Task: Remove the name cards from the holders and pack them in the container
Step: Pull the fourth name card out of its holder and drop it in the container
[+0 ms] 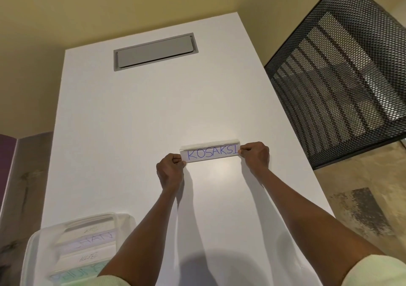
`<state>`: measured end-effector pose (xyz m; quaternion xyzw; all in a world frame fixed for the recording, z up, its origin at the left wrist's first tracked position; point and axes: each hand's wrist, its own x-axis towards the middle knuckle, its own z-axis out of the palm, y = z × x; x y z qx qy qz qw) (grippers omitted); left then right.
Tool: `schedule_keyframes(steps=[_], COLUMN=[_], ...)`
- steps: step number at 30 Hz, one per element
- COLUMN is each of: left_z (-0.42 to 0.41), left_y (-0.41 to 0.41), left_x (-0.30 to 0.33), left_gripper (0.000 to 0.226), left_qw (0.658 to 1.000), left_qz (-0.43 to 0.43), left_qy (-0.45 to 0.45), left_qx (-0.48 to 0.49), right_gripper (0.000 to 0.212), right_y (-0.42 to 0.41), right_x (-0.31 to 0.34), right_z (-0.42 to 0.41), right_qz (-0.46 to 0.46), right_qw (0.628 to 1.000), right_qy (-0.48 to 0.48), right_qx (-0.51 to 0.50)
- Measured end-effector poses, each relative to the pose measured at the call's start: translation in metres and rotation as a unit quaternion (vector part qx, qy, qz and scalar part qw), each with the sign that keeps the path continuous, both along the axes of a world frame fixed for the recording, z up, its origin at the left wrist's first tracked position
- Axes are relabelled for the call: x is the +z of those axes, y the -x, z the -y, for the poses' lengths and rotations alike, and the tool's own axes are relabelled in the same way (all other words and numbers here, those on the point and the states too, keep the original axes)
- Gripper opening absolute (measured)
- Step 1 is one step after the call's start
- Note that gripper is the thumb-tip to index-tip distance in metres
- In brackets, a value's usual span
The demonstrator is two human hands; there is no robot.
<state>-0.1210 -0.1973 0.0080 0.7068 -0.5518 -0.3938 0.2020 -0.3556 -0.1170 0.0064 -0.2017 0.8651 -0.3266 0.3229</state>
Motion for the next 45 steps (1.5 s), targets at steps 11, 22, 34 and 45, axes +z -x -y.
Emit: schedule_keyframes(steps=[11, 22, 34, 45], left_z=[0.003, 0.023, 0.04, 0.042], left_y=[-0.011, -0.022, -0.012, -0.002], left_x=[0.004, 0.021, 0.035, 0.034], left_gripper=[0.022, 0.026, 0.038, 0.036], left_qw=[0.998, 0.984, 0.868, 0.888], left_qz=[0.023, -0.007, 0.22, 0.202], left_qy=[-0.025, 0.049, 0.093, 0.051], left_qx=[-0.053, -0.171, -0.434, -0.41], right_gripper=[0.012, 0.033, 0.052, 0.043], right_y=[0.003, 0.018, 0.032, 0.036], right_x=[-0.002, 0.01, 0.005, -0.003], right_z=[-0.003, -0.004, 0.013, 0.017], right_qz=[-0.021, -0.191, -0.289, -0.306], right_qw=[0.999, 0.951, 0.843, 0.826], right_qy=[-0.015, 0.049, -0.04, -0.028], right_qx=[0.047, 0.237, 0.452, 0.473])
